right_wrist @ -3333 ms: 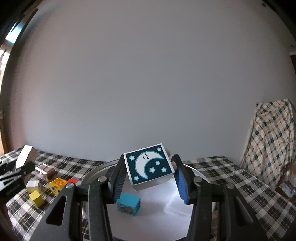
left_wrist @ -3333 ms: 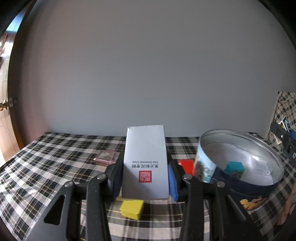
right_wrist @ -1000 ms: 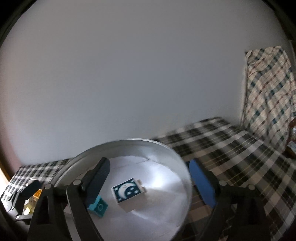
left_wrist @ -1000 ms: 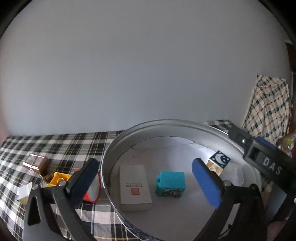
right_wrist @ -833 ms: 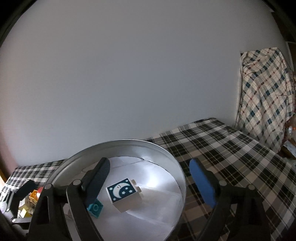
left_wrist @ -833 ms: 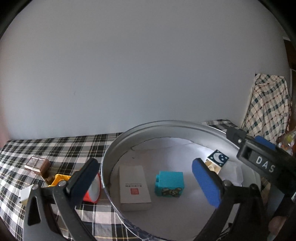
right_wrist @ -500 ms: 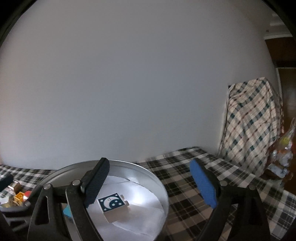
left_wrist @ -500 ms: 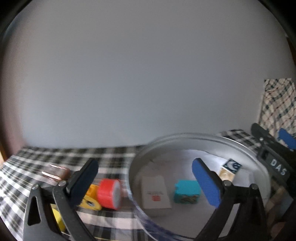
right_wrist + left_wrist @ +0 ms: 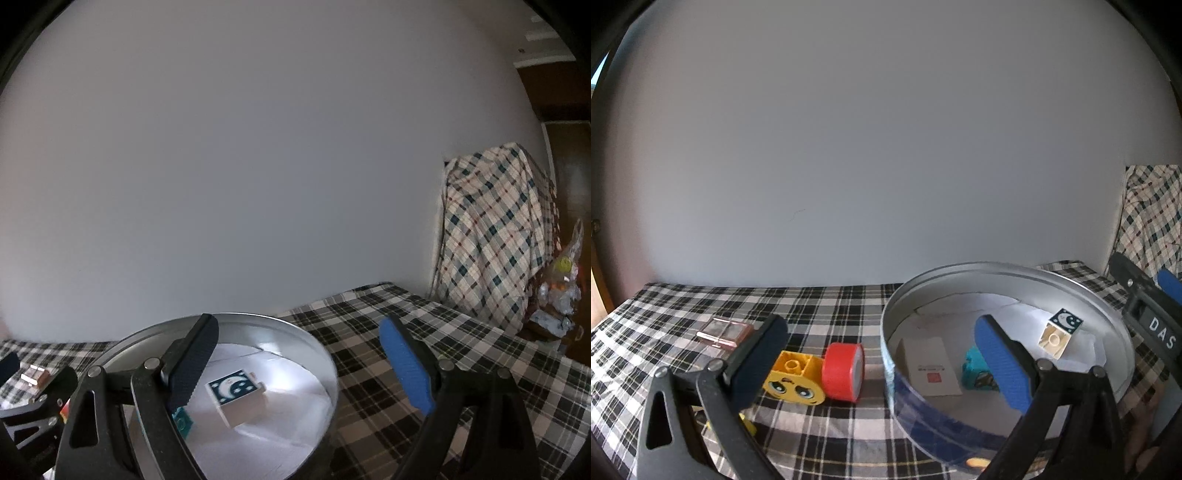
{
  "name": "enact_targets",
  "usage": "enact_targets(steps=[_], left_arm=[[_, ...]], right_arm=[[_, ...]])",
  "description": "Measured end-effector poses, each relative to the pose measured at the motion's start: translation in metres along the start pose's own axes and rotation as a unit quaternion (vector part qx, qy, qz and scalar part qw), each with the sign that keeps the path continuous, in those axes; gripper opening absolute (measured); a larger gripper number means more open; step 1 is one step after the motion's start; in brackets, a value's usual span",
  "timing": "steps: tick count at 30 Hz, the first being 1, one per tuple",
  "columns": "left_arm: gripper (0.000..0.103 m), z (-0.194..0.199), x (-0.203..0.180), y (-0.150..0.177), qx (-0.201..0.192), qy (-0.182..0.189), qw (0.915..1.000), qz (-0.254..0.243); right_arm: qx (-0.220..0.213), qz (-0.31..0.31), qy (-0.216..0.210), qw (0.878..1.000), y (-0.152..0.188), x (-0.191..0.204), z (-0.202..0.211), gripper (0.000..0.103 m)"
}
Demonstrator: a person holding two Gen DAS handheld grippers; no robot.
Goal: Organize rigid objects
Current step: 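Open both tools to drop the white box and moon block into tin, then move the right tool to grasp the yellow block while the left tool approaches the white block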
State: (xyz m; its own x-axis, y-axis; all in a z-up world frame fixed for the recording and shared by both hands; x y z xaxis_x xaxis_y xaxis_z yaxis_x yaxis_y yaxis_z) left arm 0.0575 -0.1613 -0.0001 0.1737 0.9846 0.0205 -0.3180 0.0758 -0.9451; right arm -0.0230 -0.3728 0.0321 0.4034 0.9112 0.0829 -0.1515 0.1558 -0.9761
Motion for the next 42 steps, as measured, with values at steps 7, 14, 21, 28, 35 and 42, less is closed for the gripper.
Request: enact_targets(steps=[7,14,21,28,35,42], left_arm=[[0.102,0.009,0.009,0.002,0.001,-0.004,1.0,0.003],[0.102,0.016,0.016,0.006,0.003,0.0,1.0,0.001],[0.102,0.019,0.031,0.009,0.009,-0.001,0.9999,0.006],[0.102,0.021,0.051,0.013,0.014,-0.007,0.9998,0.008],[0.102,0.015,0.083,0.015,0.026,-0.025,0.9992,0.019],[0.102,0.011,0.117,0.017,0.033,-0.044,0.9981,0.029]], right_arm=[[-0.007,-0.015,0.0,1.0,0.003,0.003,0.021,0.091],[-0.014,-0.013,0.009,1.0,0.005,0.009,0.036,0.091],[-0.001,-0.014,-0.008,1.0,0.013,0.028,0.047,0.091],[0.01,-0.004,-0.031,0.999,0.021,0.06,0.053,0.091],[0.016,0.004,-0.056,0.998,0.027,0.091,0.058,0.091],[0.027,0.014,-0.083,0.996,0.033,0.12,0.058,0.091]])
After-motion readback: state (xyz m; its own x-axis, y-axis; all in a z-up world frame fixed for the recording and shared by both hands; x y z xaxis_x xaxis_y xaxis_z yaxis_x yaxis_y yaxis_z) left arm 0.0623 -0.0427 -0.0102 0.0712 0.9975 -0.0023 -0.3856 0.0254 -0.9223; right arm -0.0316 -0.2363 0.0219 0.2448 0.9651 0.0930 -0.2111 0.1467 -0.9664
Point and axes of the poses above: each gripper's, at about its wrist camera, not at the fingertips, and z roughly against the way its jaws point, x to its left, y to its underside, the point moved 8 cm from there along -z, roughly the way its jaws point
